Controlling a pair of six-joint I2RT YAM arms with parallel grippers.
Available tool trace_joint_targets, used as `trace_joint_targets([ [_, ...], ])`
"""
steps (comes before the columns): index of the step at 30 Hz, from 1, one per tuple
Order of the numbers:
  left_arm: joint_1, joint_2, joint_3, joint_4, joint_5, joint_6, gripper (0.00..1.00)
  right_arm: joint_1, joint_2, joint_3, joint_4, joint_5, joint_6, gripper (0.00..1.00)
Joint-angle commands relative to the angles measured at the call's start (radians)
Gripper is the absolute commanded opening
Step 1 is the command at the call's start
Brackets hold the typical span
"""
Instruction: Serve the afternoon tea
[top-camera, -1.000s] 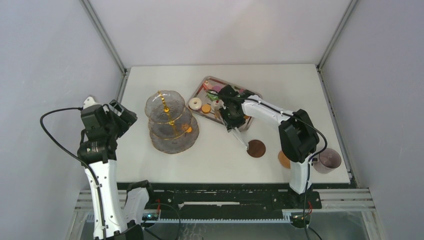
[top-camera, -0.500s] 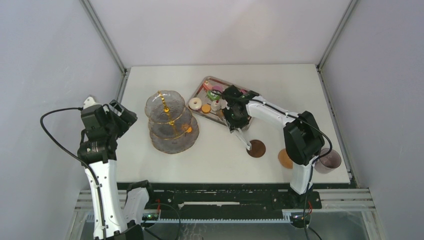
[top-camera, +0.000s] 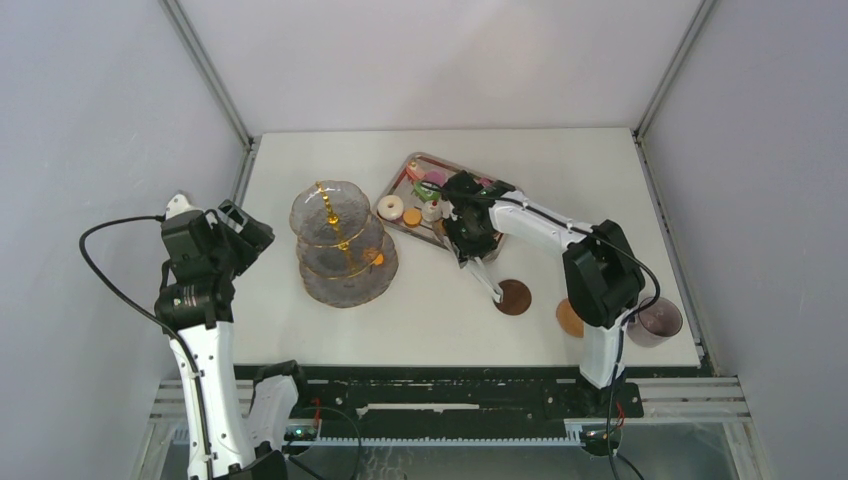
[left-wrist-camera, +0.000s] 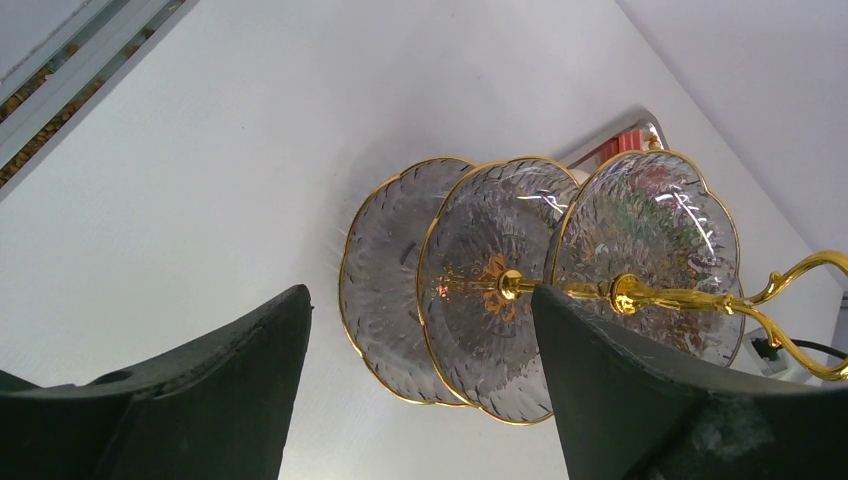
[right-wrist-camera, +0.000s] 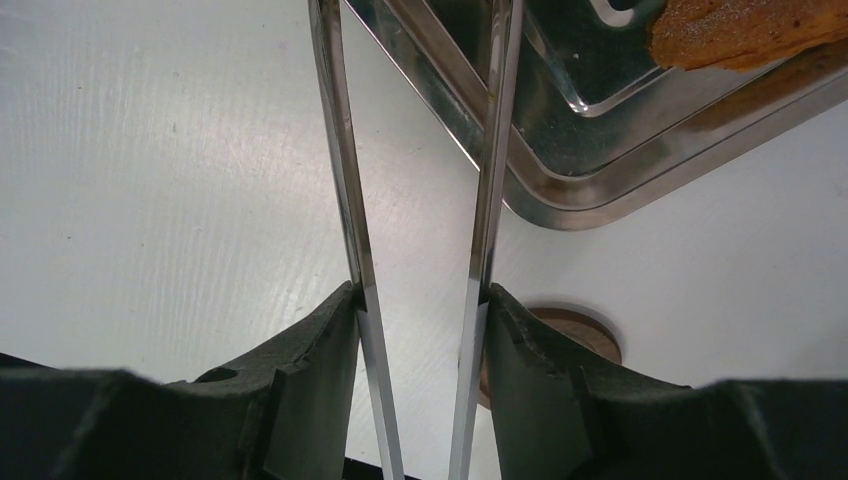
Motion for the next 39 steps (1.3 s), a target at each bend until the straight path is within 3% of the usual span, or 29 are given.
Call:
trace_joint_targets([
  [1, -0.002, -0.010, 0.007, 0.044, 0.019, 0.014, 0.86, 0.007, 0.004, 0.057, -0.004, 0.004, -0.025, 0.54],
  [27, -0.002, 0.002, -0.001, 0.055, 0.026, 0.009, 0.86, -0.004, 0.064, 0.107, -0.026, 0.015, -0.050, 0.55],
  [39, -0.002, 0.000, 0.013, 0.050, 0.018, 0.013, 0.85, -0.009, -0.018, 0.071, -0.021, 0.015, -0.043, 0.39],
])
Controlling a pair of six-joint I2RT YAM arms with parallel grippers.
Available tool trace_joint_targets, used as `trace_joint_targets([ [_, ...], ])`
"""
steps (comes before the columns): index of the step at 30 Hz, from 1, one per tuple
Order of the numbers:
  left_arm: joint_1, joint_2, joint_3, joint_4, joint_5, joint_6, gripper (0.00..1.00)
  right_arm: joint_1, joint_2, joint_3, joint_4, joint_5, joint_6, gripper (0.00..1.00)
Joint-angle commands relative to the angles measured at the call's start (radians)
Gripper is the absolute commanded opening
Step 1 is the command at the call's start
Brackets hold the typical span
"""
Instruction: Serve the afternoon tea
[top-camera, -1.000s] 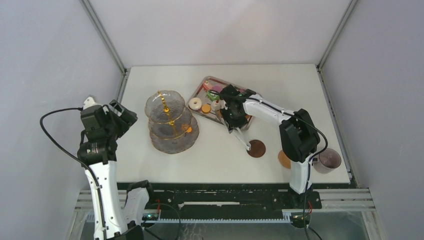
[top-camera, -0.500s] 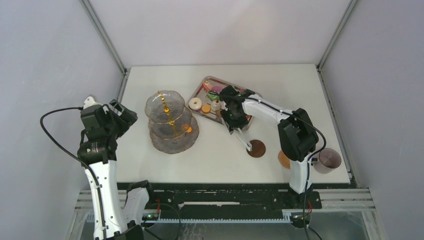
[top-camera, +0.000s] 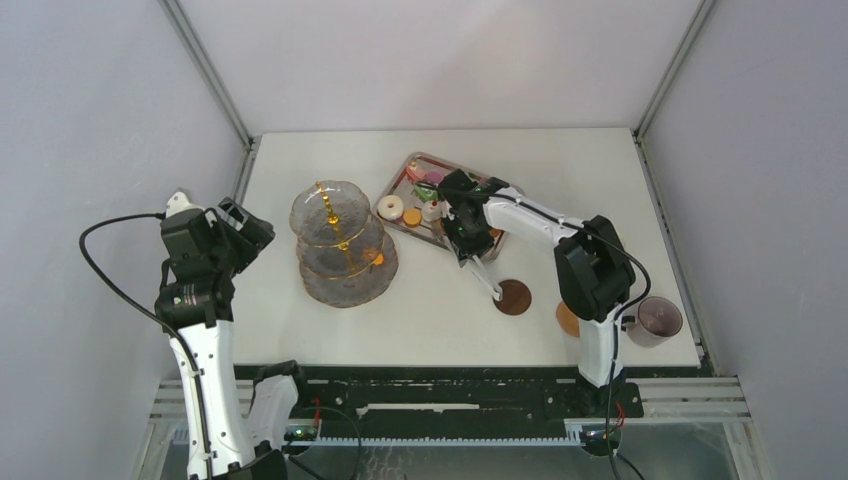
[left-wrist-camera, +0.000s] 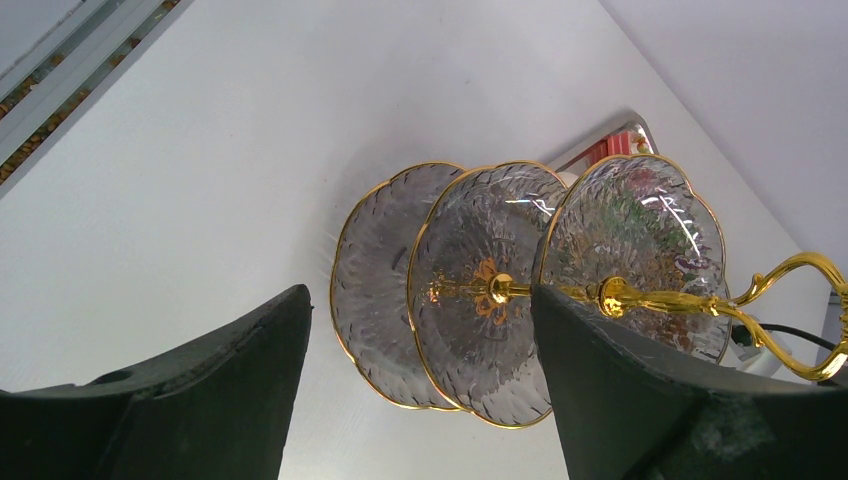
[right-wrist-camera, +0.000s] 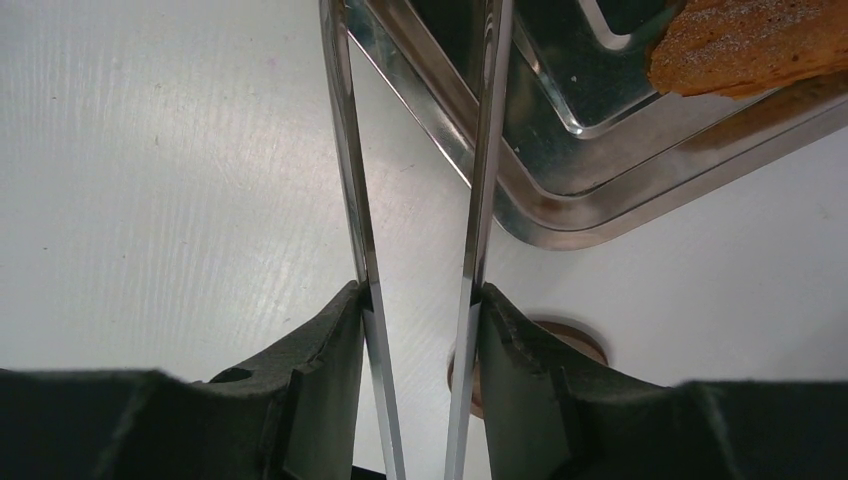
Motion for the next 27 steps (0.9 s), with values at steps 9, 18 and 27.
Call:
trace_joint_targets([
  [9, -0.001, -0.014, 0.014, 0.023, -0.001, 0.017, 0.86, -0.017, -0.182, -0.060, 0.015, 0.034, 0.004, 0.36],
  [18, -0.001, -0.021, 0.013, 0.020, 0.000, 0.015, 0.86, 0.009, -0.238, -0.049, 0.014, 0.035, 0.009, 0.34],
  [27, -0.001, -0.036, 0.013, 0.008, -0.005, 0.018, 0.86, 0.006, -0.223, -0.045, 0.044, 0.034, 0.021, 0.32],
])
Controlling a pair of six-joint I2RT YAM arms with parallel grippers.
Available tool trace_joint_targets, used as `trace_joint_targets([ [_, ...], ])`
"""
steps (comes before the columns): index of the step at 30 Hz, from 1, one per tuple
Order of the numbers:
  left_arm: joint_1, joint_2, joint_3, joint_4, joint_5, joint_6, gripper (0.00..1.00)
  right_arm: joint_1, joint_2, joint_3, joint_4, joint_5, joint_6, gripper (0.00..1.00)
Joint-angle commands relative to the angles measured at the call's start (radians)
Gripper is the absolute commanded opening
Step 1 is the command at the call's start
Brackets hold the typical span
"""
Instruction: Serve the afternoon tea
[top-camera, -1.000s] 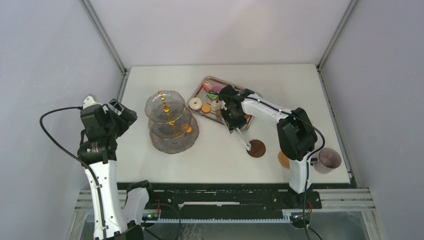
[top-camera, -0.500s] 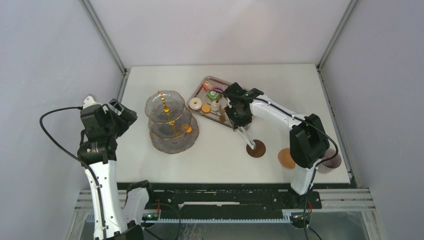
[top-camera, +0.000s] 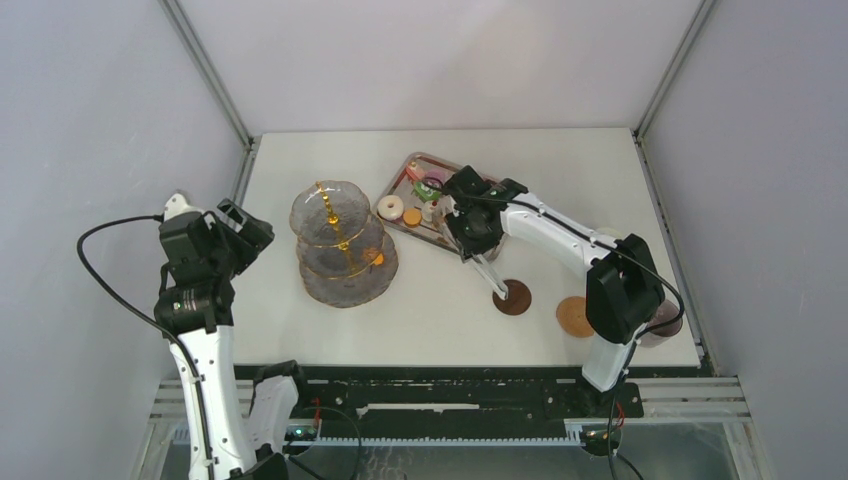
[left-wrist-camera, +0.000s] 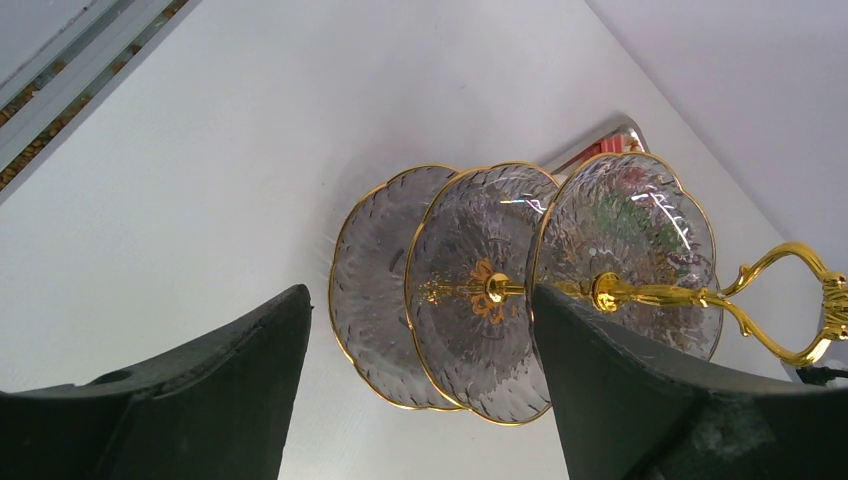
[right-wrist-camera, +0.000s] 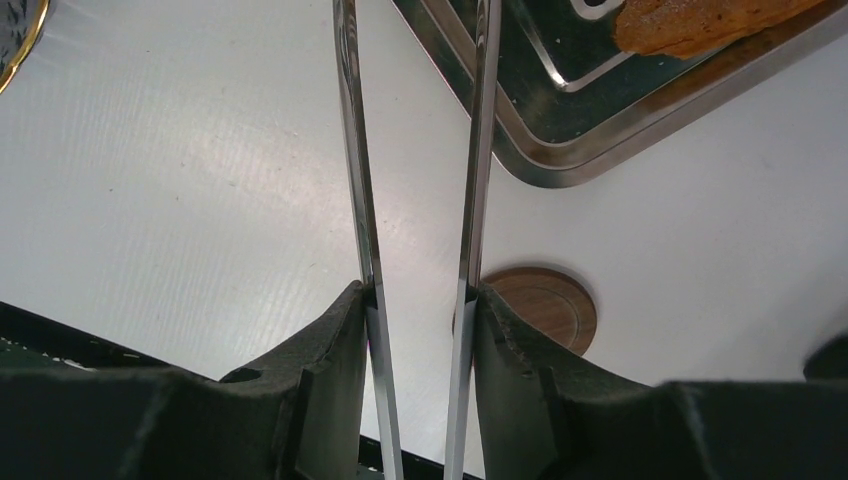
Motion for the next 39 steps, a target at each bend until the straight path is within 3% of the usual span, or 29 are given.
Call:
trace_joint_targets([
  [1, 0.000, -0.018, 0.014, 0.009, -0.006, 0.018, 0.86, -0.023, -0.035, 0.023, 0.047, 0.006, 0.018, 0.32],
  [18, -0.002, -0.017, 0.025, 0.004, -0.004, 0.015, 0.86, 0.056, -0.078, 0.057, 0.075, -0.054, 0.025, 0.31],
  [39, -0.001, -0.034, 0.033, -0.024, -0.018, 0.024, 0.86, 0.192, 0.126, 0.186, 0.141, -0.168, 0.043, 0.31],
])
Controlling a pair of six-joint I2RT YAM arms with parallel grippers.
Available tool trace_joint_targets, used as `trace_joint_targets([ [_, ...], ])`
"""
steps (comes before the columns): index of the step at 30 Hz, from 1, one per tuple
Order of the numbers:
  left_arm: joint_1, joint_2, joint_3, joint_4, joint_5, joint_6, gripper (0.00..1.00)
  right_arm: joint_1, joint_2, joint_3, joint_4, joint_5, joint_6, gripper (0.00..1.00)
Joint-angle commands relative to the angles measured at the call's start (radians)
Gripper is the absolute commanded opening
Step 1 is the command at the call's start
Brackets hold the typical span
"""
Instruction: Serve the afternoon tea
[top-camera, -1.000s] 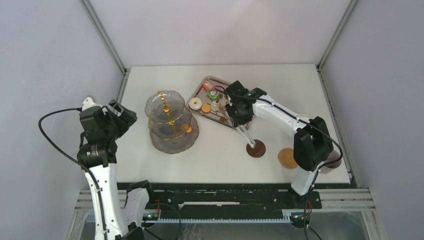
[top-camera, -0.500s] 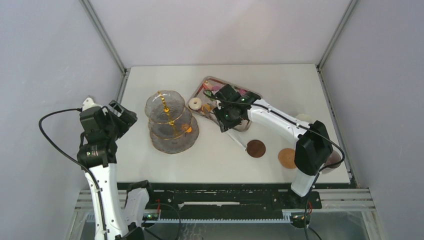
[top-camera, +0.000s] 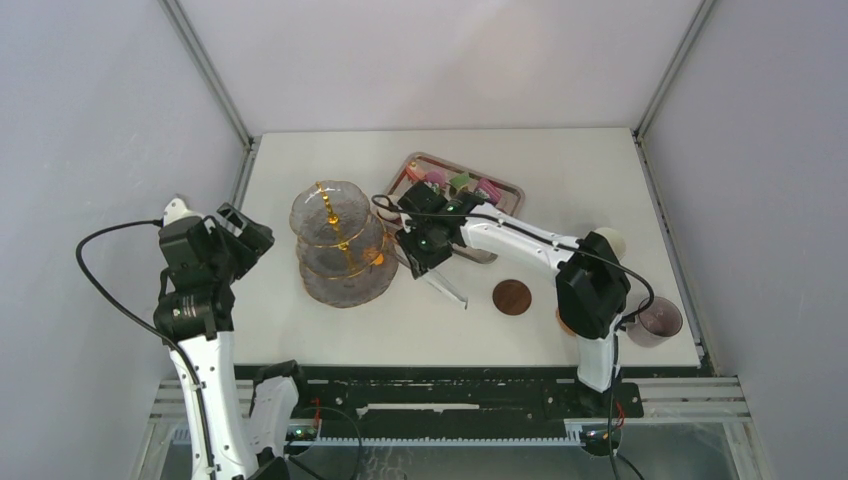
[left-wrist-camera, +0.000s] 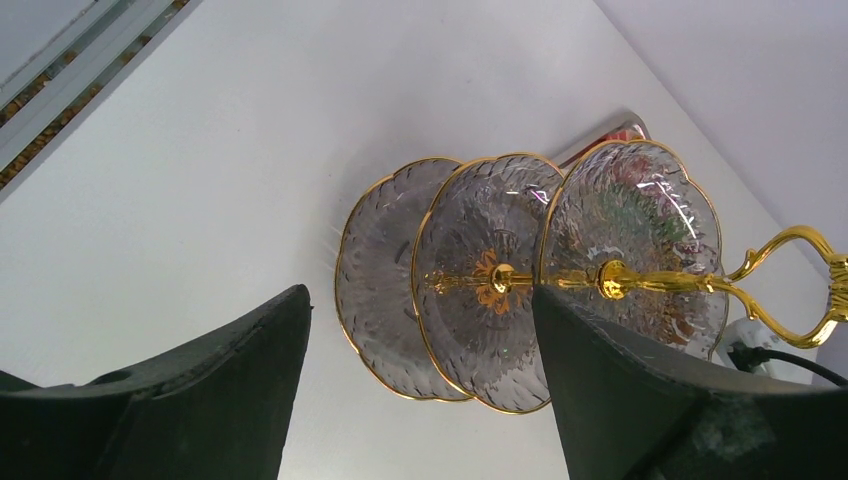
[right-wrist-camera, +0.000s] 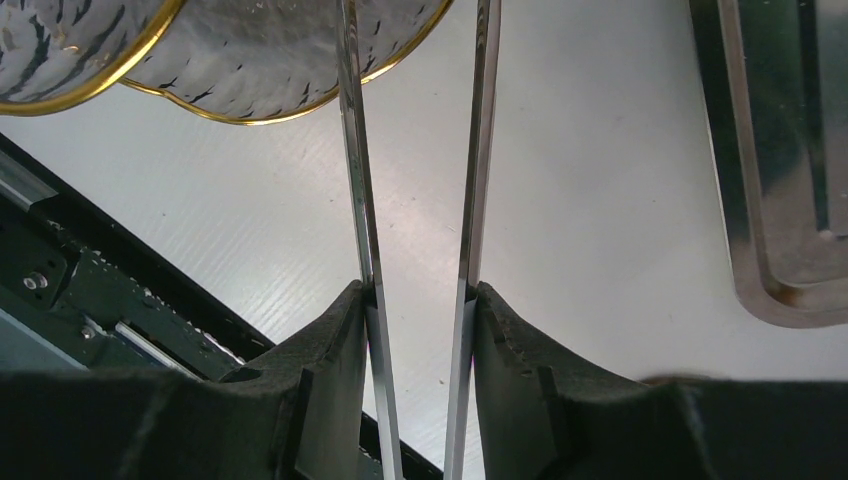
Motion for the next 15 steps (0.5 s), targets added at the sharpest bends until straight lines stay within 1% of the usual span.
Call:
trace_joint_targets([
  [1, -0.001, -0.012, 0.032, 0.006, -0.011, 0.025, 0.86, 0.003, 0.004, 0.044, 0.069, -0.030, 0.015, 0.31],
  [7, -0.002, -0.012, 0.029, 0.005, -0.012, 0.025, 0.86, 0.020, 0.021, 0.048, 0.098, -0.044, 0.009, 0.30],
  [15, -0.001, -0.017, 0.032, -0.006, -0.017, 0.029, 0.86, 0.024, 0.086, 0.119, 0.147, -0.079, 0.027, 0.30],
])
